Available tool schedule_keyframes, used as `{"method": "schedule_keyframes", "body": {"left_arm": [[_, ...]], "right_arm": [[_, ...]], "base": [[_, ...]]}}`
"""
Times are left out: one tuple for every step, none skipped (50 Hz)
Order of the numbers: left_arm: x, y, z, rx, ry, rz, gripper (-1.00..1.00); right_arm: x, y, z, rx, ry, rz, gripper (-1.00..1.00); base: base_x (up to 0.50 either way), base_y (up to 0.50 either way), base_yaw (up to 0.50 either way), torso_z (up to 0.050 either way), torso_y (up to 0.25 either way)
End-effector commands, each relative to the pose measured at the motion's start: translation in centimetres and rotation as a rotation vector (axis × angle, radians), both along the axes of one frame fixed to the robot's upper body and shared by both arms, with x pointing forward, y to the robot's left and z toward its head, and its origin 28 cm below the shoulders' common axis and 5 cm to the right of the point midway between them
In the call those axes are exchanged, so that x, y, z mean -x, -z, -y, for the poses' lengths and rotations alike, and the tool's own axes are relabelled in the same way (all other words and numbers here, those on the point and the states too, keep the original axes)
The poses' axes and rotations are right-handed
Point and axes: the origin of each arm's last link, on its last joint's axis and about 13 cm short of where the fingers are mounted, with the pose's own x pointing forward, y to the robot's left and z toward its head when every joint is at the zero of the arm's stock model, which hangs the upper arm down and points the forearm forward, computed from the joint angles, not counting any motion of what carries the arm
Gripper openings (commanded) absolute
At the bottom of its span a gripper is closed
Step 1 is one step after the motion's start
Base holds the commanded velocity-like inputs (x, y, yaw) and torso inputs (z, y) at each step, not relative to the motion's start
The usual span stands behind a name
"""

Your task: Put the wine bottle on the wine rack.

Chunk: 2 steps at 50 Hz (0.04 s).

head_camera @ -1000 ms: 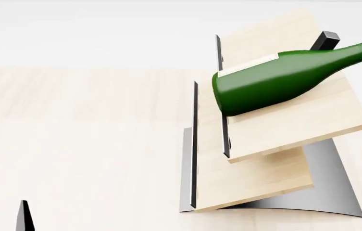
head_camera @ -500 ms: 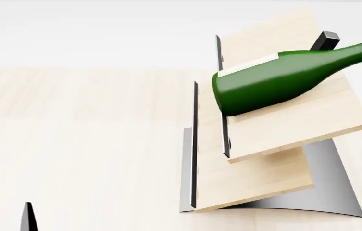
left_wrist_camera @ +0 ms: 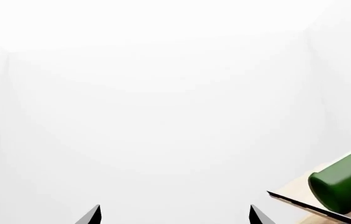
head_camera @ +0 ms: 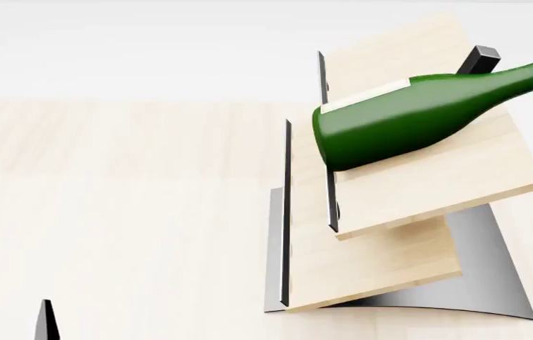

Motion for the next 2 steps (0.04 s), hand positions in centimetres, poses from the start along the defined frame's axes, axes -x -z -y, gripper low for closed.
{"method": "schedule_keyframes", "body": {"left_arm": [[-0.02, 0.09, 0.03, 0.0, 0.002, 0.0, 1.0], [-0.02, 0.09, 0.03, 0.0, 0.003, 0.0, 1.0]], "right_arm": [[3.52, -0.43, -0.13, 0.023, -0.055, 0.134, 1.0], [3.75, -0.44, -0.18, 0.025, -0.057, 0.143, 1.0]], "base": [[0.0, 0.0, 0.0, 0.0, 0.0], [0.0, 0.0, 0.0, 0.0, 0.0]]}}
